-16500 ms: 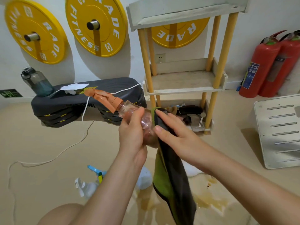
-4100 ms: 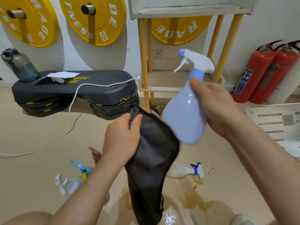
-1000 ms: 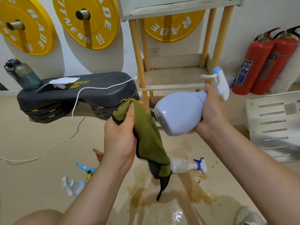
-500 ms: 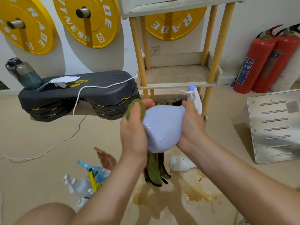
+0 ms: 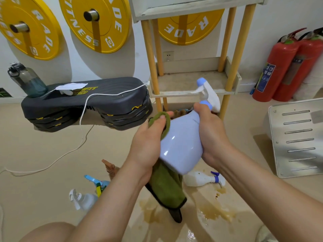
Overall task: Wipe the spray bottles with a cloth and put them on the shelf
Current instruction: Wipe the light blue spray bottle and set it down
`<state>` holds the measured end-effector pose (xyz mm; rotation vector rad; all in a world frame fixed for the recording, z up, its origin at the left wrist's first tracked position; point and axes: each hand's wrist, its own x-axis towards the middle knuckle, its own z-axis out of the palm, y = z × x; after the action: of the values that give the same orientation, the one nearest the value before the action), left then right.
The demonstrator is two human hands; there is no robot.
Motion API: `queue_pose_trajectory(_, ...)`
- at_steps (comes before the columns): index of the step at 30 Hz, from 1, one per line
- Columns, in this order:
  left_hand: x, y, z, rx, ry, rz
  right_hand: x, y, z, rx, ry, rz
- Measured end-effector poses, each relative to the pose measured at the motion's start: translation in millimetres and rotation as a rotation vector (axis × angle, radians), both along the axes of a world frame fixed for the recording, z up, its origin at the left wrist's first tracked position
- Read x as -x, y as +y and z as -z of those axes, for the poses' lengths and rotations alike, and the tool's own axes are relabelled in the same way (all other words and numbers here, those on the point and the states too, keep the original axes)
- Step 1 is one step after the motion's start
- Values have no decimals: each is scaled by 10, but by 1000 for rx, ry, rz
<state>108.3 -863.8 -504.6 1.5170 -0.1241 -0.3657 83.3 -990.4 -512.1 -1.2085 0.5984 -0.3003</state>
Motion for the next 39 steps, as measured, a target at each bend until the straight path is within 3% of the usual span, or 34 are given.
queue_pose_trajectory(4,70,-33,42,-49,234,73,15,-18,-49,492,-98,-77)
queue_pose_trajectory(7,116,-91,90,-232,-87,3,21,-26,9,544,-144,17)
queue_pose_trajectory(10,189,-106,160,-626,-545,83,36,111,103,370,-46,-23)
queue_pose_trajectory(13,147,-87,264,-733,-672,205,67,169,148,212,77,-172)
queue_pose_trajectory(15,53,-60,289,-671,-574,228,79,191,118,152,81,-249)
queue_pose_trajectory(19,-51,-40,264,-311,-115,202,108,262,66,-49,43,-307)
queue_pose_trajectory(21,-77,-45,258,-240,-36,103,126,269,72,-52,10,-340)
queue_pose_trajectory(23,-101,-58,265,-211,-99,22,150,283,63,80,-41,-364)
queue_pose_trajectory(25,-120,-73,243,-172,-134,-17,163,274,62,373,-80,-376)
queue_pose_trajectory(28,-172,-37,188,-67,-61,-96,199,100,1,760,47,-492)
queue_pose_trajectory(31,-199,13,180,-7,-14,-129,283,-12,-22,561,133,-843)
queue_pose_trajectory(34,-182,1,171,34,-6,-75,286,104,150,507,46,-802)
queue_pose_trajectory(36,-214,26,184,-138,-118,-10,266,181,313,667,34,-626)
queue_pose_trajectory(39,-272,143,143,-695,-460,133,278,172,430,1140,222,-508)
